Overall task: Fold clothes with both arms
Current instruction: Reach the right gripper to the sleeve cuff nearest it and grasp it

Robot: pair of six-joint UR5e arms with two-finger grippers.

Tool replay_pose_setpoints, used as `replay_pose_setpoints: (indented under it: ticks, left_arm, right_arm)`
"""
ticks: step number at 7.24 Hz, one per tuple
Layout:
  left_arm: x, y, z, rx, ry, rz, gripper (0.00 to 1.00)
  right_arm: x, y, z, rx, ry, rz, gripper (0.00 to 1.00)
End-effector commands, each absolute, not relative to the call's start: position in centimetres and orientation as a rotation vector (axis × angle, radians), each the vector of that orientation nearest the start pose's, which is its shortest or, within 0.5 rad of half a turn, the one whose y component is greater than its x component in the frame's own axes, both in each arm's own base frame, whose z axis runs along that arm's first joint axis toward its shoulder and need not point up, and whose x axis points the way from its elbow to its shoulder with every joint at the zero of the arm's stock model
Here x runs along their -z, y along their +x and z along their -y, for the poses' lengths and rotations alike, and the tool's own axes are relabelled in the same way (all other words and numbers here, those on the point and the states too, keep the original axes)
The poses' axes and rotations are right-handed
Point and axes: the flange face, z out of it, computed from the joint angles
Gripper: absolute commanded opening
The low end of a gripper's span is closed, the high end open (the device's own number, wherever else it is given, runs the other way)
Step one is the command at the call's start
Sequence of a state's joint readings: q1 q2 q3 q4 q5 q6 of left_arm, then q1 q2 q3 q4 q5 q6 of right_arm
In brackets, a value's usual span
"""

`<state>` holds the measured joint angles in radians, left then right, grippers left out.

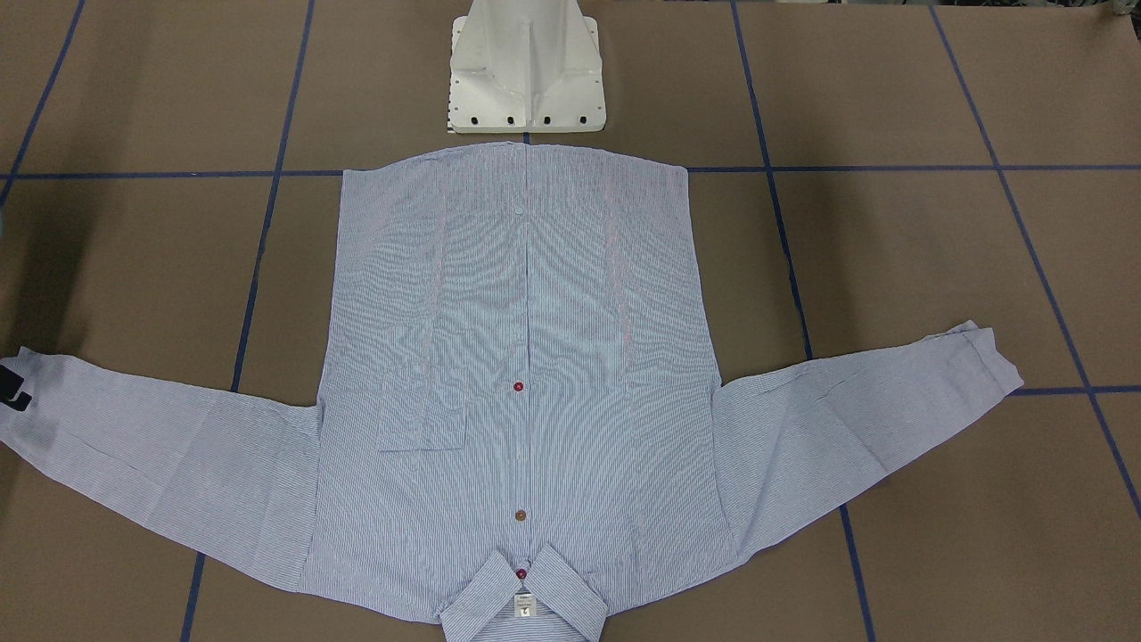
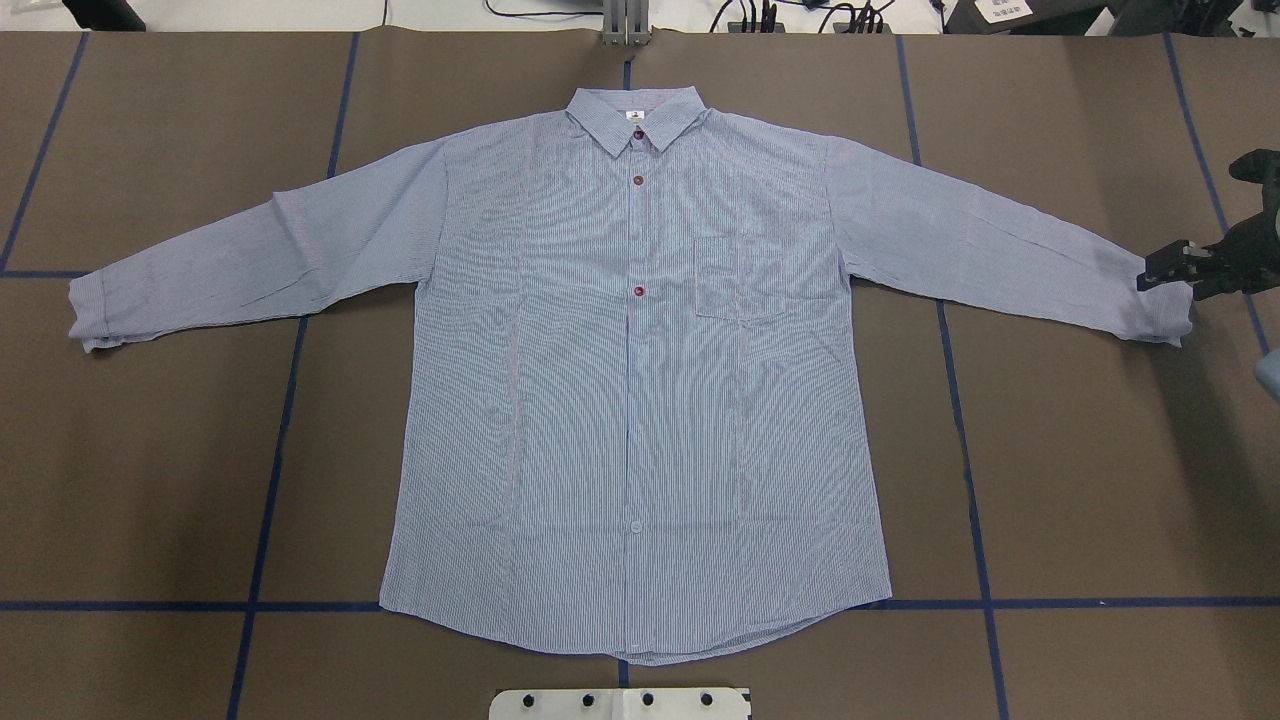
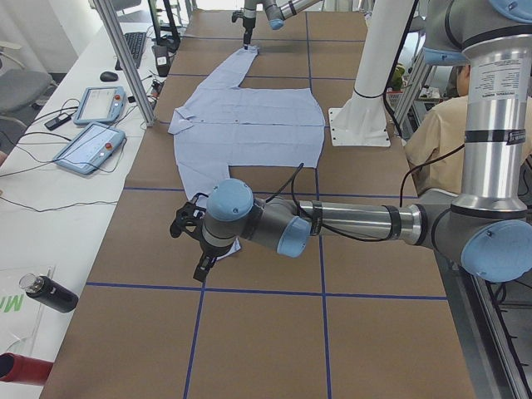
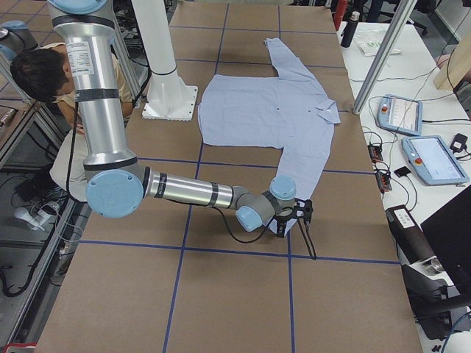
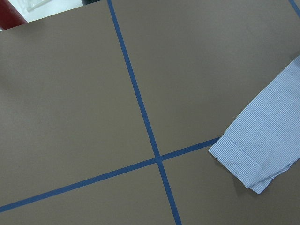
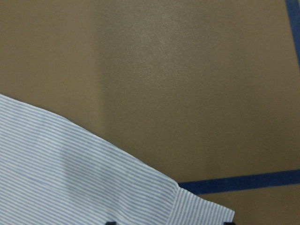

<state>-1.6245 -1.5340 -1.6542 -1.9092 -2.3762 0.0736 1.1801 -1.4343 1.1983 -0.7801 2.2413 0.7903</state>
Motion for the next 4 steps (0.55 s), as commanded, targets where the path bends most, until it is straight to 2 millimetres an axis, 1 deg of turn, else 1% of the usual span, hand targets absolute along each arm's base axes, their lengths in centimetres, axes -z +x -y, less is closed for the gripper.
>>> replay_pose_setpoints:
  ticks: [1,4]
  left_arm:
    - [-59.57,-8.79,49.04,-0.174,0.414,-0.771,1.0]
    - [-59.67,-8.74,49.06,-0.172,0.411,-0.768,1.0]
  right_arm:
    - [-69.17,-14.67,54.97,-0.202,0.081,0.829,0.77]
    - [-69.2,-13.72,55.31,-0.265,0.073,0.825,0.77]
